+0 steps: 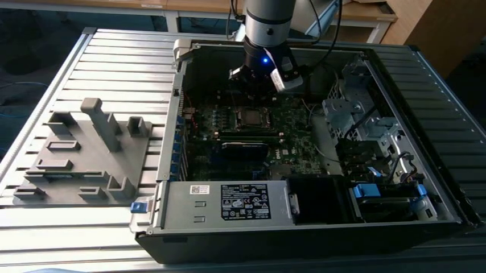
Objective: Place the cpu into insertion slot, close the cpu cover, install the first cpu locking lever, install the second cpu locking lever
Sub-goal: 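Close the cpu cover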
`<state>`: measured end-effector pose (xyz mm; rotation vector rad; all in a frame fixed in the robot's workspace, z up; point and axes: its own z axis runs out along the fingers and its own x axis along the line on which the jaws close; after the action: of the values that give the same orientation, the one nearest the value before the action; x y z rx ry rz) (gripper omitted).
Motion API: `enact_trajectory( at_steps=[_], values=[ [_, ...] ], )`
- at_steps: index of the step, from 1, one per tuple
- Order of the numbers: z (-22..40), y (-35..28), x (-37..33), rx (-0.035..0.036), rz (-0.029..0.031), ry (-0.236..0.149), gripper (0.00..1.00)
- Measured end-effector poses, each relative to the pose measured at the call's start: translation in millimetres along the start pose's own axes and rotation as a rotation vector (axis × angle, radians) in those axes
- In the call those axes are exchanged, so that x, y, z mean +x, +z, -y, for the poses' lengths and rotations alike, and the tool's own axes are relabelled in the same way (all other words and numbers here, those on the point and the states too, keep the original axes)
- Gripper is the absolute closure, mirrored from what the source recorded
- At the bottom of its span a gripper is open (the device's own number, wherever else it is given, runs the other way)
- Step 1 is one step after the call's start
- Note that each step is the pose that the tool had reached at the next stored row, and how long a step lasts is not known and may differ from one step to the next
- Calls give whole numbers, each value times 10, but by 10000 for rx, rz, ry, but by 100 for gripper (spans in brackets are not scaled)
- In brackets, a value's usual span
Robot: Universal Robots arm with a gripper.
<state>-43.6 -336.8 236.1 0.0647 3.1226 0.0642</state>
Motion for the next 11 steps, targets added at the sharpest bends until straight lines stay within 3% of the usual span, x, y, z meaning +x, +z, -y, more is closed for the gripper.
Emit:
enact_trajectory(
  at_steps=[11],
  values=[
    [13,29,27,47,3,-51,89]
  ],
)
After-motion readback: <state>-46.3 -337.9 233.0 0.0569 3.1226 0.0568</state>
